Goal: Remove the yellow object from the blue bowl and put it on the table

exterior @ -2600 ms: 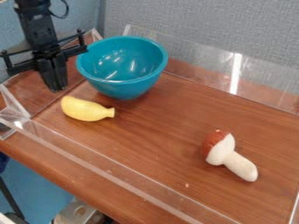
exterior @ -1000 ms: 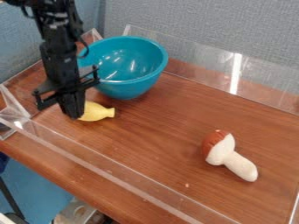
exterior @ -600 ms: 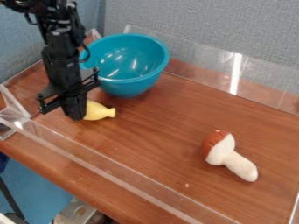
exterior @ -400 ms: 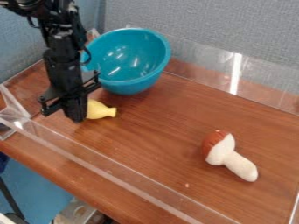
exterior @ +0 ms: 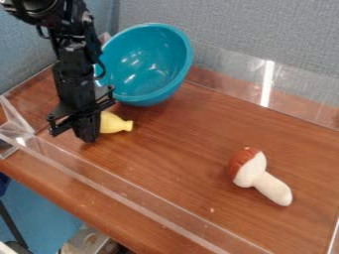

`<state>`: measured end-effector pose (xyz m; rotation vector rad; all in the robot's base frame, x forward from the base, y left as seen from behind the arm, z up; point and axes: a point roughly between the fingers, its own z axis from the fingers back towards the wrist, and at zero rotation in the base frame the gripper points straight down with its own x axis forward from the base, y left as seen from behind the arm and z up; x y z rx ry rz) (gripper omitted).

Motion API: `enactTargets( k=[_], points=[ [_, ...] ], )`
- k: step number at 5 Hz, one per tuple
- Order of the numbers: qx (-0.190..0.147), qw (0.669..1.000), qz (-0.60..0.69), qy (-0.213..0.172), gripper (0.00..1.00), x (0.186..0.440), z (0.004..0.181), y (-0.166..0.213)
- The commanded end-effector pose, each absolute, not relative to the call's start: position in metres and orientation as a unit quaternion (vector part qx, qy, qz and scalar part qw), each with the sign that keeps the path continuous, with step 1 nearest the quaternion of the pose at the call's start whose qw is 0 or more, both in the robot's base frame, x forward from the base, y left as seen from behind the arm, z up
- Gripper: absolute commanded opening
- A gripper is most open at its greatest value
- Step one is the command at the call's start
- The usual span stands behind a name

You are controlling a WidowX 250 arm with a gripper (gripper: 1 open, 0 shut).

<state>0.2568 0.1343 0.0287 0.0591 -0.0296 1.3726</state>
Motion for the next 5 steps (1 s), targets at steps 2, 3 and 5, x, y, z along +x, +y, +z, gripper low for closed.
enactTargets(
  k=[2,3,5],
  points=[
    [0.028,0.776,0.629,-0.031,1.00,0.263,0.042,0.135],
    [0.029,0.775,0.630,-0.028,1.00,0.264,0.046,0.136],
    [0.009,0.776,0.631,-0.021,1.00,0.267,0.078,0.139]
  ],
)
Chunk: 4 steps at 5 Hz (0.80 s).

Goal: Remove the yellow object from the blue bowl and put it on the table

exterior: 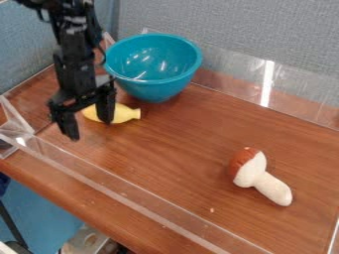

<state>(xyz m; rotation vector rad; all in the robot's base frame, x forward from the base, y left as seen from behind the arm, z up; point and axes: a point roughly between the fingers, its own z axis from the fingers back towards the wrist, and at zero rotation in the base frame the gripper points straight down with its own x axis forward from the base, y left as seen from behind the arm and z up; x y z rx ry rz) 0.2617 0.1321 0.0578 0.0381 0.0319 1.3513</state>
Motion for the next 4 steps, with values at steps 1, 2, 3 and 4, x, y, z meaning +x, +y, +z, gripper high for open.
enactTargets(
  k=[1,2,3,4],
  points=[
    [-0.011,0.778,0.628,-0.014,1.00,0.269,0.106,0.140],
    [-0.024,0.779,0.626,-0.008,1.00,0.269,0.126,0.142],
    [-0.037,0.778,0.627,-0.004,1.00,0.270,0.141,0.142],
    [-0.045,0.776,0.629,-0.001,1.00,0.271,0.150,0.142]
  ],
)
